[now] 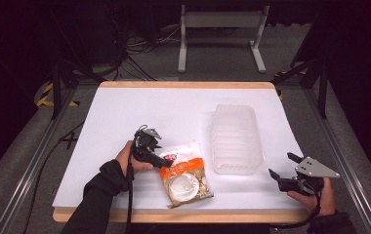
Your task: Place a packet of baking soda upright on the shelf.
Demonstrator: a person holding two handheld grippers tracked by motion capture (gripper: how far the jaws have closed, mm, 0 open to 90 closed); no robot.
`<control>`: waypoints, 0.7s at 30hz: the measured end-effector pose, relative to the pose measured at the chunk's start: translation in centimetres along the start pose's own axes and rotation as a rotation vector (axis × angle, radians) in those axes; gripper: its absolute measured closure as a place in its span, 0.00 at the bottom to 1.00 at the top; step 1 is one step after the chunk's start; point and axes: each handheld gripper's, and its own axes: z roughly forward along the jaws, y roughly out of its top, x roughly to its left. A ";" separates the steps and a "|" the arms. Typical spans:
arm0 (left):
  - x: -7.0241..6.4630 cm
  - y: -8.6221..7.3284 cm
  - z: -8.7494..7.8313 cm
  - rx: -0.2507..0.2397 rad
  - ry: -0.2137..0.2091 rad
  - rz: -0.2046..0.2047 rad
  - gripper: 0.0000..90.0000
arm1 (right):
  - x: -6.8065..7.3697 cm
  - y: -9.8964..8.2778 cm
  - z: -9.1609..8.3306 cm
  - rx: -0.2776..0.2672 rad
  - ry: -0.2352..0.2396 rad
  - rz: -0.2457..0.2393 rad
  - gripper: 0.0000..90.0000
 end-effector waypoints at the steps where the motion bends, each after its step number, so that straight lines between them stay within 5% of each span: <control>1: -0.1 0.3 0.1 0.014 -0.028 0.010 0.25 | 0.0 0.0 0.0 0.000 -0.001 0.001 0.16; 12: -2.0 1.4 -0.2 0.069 -0.104 0.103 0.37 | -0.1 -0.1 0.0 0.001 0.011 0.007 0.16; 21: -1.3 2.4 1.3 0.118 -0.104 0.080 0.49 | 0.0 0.0 0.1 0.006 0.017 0.011 0.16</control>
